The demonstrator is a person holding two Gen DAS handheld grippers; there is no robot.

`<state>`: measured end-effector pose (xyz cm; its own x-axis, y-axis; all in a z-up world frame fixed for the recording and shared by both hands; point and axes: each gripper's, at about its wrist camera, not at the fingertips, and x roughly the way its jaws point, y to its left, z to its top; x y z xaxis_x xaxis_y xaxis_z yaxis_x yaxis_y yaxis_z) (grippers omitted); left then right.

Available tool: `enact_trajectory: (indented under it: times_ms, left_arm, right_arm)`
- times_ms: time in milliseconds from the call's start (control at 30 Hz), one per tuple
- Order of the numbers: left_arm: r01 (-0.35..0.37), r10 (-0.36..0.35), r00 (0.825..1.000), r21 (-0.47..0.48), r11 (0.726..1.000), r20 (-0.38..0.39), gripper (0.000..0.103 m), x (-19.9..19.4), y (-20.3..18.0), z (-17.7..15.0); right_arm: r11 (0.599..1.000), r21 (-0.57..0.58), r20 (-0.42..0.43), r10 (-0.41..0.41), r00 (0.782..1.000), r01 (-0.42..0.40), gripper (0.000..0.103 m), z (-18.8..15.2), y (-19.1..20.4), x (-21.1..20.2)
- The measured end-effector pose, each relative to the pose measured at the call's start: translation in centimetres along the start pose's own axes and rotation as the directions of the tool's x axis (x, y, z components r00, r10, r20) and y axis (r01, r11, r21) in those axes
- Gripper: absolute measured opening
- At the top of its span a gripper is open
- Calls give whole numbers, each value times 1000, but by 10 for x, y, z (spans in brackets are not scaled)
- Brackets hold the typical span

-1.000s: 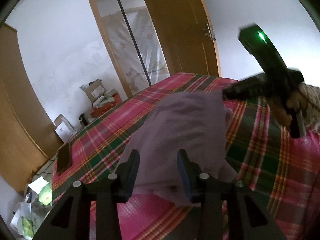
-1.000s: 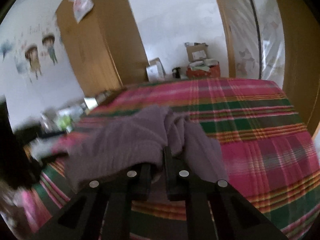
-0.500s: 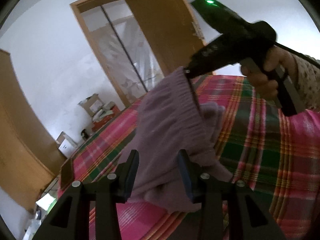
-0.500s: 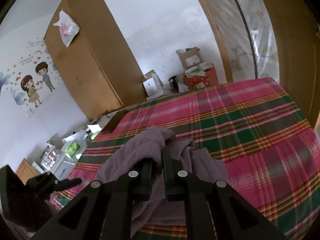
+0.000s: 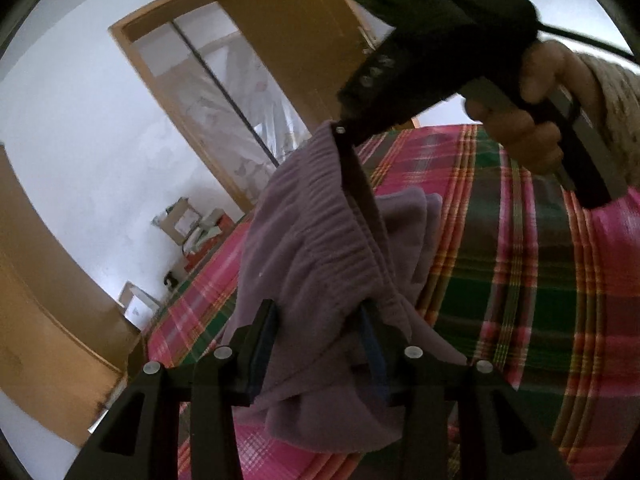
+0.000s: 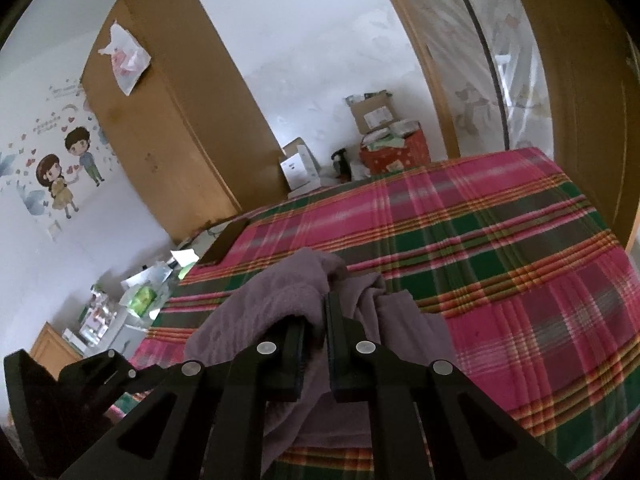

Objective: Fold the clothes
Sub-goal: 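Lift the garment with both grippers, raising it off the bed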

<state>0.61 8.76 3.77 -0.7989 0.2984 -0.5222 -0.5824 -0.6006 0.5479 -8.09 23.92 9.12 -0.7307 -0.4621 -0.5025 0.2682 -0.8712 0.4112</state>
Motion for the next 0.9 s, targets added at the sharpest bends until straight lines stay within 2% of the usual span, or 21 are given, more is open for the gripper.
enact_trajectory:
  times_ms: [133, 167, 267, 300, 367, 433, 533, 667, 800, 900]
  left_arm:
    - [-37, 37, 999, 77, 996, 1, 44, 2, -13, -1]
    - [-38, 38, 999, 68, 997, -1, 44, 3, -12, 0]
    - [-15, 15, 1000, -14, 1000, -1, 41, 6, 6, 3]
    - [-13, 13, 1000, -53, 999, -1, 38, 5, 14, 2]
    - [-10, 10, 1000, -130, 991, 0, 21, 4, 31, -1]
    - [-6, 6, 1000, -206, 979, 0, 19, 3, 48, -4]
    - [0, 1, 1000, -318, 948, 2, 16, 2, 73, -7]
    - [8, -6, 1000, -461, 888, 5, 16, 0, 107, -13]
    - [-28, 28, 1000, -555, 832, -8, 11, 0, 134, -24]
    - [-58, 52, 998, -595, 801, -26, 7, 2, 146, -34]
  right_arm:
    - [1000, -3, 4, 3, 1000, -3, 9, 0, 2, 1]
    - [1000, -6, 4, 2, 1000, -2, 9, -1, 2, 1]
    - [1000, -10, 1, -2, 1000, 2, 10, -3, 2, 1]
    - [1000, -11, -1, -3, 1000, 3, 10, -3, 1, 2]
    - [1000, -15, -6, -7, 1000, 7, 11, -5, 0, 2]
    - [1000, -28, -16, -12, 1000, 11, 12, -8, 1, 3]
    - [999, -44, -28, -11, 1000, 9, 14, -13, 3, 4]
    - [999, -47, -51, 3, 999, -5, 20, -20, 4, 6]
    - [999, -30, -61, 27, 998, -29, 30, -26, 4, 4]
    - [999, -31, -68, 43, 997, -45, 30, -33, 6, 2]
